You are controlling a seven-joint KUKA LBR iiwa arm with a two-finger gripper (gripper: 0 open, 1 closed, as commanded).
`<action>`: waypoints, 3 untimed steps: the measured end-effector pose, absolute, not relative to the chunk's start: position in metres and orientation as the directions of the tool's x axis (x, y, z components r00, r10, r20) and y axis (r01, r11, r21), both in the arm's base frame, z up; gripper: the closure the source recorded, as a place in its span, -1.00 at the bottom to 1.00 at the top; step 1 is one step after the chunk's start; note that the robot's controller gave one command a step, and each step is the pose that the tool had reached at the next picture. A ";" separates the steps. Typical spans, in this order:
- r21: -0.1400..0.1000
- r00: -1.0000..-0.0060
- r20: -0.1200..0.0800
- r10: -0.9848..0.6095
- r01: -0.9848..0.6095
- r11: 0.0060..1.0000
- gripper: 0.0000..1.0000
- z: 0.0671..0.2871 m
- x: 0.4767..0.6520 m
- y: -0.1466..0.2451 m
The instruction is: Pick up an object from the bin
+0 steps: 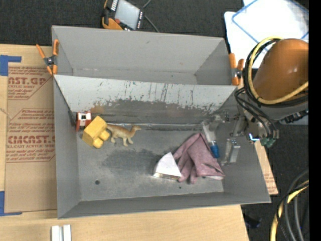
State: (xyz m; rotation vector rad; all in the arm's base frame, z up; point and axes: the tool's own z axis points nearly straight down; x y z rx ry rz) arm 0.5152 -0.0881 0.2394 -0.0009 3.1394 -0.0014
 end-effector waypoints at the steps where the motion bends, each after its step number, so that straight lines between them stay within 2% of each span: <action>1: -0.001 -1.000 -0.002 -0.001 -0.001 1.000 -1.00 0.239 0.515 -0.088; 2: -0.002 -0.990 -0.006 -0.141 -0.141 0.990 -1.00 0.247 0.523 -0.072; 3: -0.001 -0.999 -0.010 -0.040 -0.040 0.999 -1.00 0.192 0.554 -0.059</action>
Offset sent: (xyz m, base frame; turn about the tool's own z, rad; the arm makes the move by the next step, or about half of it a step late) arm 0.0071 0.0159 0.0073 -0.1435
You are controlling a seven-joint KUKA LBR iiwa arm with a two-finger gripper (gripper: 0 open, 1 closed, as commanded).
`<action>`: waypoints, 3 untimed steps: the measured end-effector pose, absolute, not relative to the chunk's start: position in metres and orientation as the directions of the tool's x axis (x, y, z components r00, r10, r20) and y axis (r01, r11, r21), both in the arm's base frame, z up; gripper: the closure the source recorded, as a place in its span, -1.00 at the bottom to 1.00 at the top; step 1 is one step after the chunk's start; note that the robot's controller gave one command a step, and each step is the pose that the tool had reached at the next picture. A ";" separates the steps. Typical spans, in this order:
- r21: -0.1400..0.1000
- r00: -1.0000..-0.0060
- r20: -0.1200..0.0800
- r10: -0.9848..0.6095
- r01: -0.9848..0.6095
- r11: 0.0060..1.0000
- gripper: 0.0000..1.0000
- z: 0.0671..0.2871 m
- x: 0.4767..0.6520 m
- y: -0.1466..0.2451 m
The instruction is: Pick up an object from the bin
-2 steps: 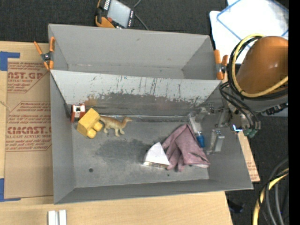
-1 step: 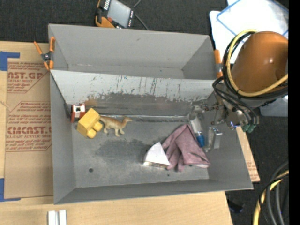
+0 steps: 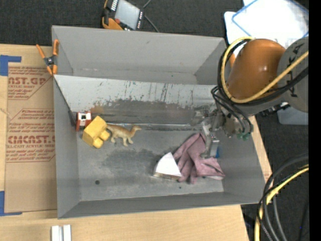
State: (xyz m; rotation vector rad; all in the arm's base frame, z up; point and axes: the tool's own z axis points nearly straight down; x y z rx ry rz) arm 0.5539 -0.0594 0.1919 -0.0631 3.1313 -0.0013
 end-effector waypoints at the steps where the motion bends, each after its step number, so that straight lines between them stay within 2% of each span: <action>1: -0.001 -0.993 -0.004 -0.114 -0.114 0.993 -1.00 0.166 0.519 -0.067; 2: -0.003 -0.992 -0.016 -0.125 -0.125 0.992 -1.00 0.148 0.535 -0.065; 3: -0.006 -0.917 -0.012 -0.398 -0.398 0.918 -1.00 0.170 0.532 -0.053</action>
Offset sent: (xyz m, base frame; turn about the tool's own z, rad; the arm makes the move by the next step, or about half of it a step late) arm 0.0000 0.0001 -0.0917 -0.1197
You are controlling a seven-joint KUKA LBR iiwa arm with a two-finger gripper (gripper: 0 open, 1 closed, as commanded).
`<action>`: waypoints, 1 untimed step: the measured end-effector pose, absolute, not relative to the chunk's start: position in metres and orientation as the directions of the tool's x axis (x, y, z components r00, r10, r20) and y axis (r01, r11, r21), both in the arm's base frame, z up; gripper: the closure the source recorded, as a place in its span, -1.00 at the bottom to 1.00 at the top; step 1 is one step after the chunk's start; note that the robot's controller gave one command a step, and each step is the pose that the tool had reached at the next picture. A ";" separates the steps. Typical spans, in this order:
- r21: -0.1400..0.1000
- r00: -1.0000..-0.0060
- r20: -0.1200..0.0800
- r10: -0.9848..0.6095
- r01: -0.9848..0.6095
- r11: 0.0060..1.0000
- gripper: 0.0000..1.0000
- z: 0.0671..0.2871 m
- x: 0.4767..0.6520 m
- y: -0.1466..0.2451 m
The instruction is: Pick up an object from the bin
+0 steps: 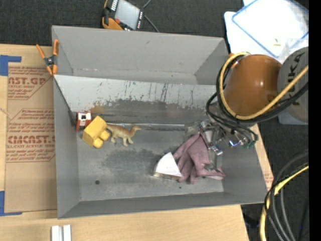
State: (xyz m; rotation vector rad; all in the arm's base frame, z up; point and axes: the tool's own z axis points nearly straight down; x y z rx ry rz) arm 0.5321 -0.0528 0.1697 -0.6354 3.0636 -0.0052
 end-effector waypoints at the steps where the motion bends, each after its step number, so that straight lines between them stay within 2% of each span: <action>1: 0.001 -0.973 -0.007 -0.230 -0.230 0.973 -1.00 0.073 0.559 -0.055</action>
Offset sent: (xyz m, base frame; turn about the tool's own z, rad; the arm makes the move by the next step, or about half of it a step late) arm 0.0416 -0.0093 -0.0841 -0.1396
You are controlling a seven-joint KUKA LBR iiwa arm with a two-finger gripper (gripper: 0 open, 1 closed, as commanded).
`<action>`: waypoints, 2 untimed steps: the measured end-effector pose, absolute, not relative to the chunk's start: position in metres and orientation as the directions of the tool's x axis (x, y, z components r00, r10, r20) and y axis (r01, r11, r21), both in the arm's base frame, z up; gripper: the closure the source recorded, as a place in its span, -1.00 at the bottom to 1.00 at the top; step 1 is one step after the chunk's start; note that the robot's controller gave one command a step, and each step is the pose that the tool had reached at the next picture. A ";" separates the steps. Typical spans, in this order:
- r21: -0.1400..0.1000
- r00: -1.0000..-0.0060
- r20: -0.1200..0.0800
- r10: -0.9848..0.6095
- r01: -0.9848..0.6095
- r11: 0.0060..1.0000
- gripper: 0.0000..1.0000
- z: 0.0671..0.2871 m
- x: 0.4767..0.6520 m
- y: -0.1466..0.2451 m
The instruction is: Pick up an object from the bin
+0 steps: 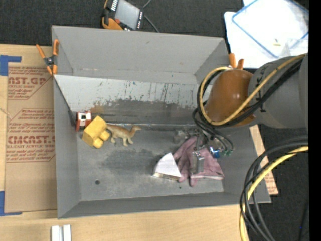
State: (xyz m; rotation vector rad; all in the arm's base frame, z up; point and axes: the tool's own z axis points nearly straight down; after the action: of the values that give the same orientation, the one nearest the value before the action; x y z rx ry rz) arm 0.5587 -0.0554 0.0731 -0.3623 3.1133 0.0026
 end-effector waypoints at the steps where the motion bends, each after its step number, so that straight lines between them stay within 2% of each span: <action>1: -0.017 -0.853 -0.026 -0.522 -0.521 0.853 -1.00 0.085 0.574 -0.061; 2: -0.002 -0.959 -0.013 -0.283 -0.283 0.959 1.00 0.083 0.566 -0.058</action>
Offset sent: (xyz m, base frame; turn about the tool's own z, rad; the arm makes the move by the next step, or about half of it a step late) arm 0.0067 -0.0043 0.0100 -0.0555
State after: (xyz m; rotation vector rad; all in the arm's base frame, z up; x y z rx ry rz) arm 0.5655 -0.0584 0.0827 -0.4479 3.0960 0.0000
